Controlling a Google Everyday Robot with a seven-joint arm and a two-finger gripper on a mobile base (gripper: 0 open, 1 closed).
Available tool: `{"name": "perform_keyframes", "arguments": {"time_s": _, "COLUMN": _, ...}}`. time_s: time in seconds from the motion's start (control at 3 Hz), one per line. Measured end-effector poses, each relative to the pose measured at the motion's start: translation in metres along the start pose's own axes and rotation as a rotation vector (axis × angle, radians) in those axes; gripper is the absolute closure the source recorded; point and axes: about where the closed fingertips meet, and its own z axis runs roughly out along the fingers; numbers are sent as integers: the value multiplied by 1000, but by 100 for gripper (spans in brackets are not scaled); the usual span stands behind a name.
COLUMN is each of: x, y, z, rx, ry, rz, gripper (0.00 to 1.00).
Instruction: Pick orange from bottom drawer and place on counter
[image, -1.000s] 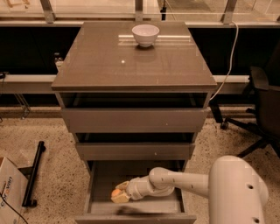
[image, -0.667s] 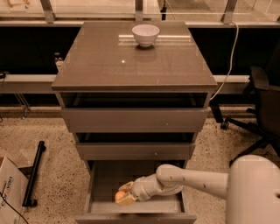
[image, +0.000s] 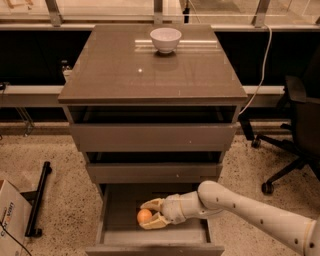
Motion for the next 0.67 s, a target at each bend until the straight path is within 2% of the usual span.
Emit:
{"name": "perform_keyframes", "arguments": {"time_s": 0.33, "x": -44, "y": 7, "z": -25, "rx": -17, "ry": -91, "rz": -160, "gripper": 100}}
{"name": "perform_keyframes", "arguments": {"time_s": 0.67, "x": -86, "y": 8, "z": -43, "rx": 2, "ry": -143, "rz": -305, "gripper": 100}}
